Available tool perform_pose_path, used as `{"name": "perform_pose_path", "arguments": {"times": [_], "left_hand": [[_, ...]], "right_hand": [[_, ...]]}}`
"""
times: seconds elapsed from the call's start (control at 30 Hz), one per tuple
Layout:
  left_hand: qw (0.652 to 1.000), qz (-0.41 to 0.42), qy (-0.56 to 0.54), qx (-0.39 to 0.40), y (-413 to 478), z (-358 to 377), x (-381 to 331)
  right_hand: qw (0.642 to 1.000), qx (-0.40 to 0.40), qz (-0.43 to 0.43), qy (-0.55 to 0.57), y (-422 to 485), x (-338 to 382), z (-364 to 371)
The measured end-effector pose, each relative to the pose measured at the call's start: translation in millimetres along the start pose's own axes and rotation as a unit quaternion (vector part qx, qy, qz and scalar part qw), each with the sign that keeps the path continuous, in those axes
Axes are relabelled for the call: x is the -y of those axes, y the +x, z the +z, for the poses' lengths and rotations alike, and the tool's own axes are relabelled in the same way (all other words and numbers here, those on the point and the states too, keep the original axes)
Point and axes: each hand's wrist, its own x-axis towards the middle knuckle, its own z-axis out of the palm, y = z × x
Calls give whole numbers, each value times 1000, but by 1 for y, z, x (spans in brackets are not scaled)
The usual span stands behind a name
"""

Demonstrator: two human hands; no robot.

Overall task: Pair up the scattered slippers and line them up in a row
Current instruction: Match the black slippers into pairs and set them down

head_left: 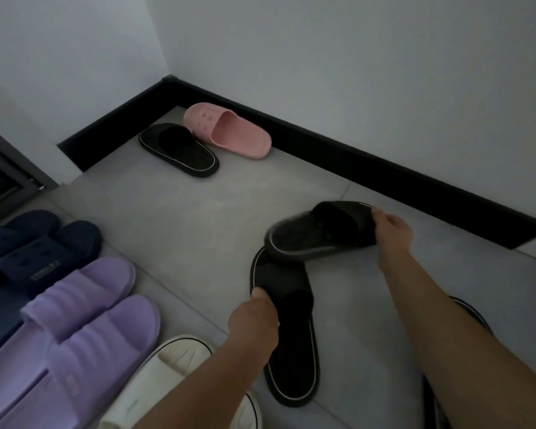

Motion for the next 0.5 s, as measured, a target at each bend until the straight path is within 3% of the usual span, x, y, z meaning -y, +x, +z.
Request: {"name": "perform_pose_path", "arguments": {"times": [0.13, 0.27, 0.37, 0.5], "left_hand": [[1000, 13, -6, -9, 1, 1, 3], [998, 40, -56, -6, 1, 1, 16], [991, 38, -126, -4, 1, 1, 25], [986, 36, -160, -12, 1, 3, 29]], "right_hand": [[1000, -3, 10, -2, 7, 6, -55], [973, 134, -100, -158, -18, -3, -67], [959, 210, -111, -154, -48, -24, -57], [968, 197, -89, -131, -80, -45, -75]]}}
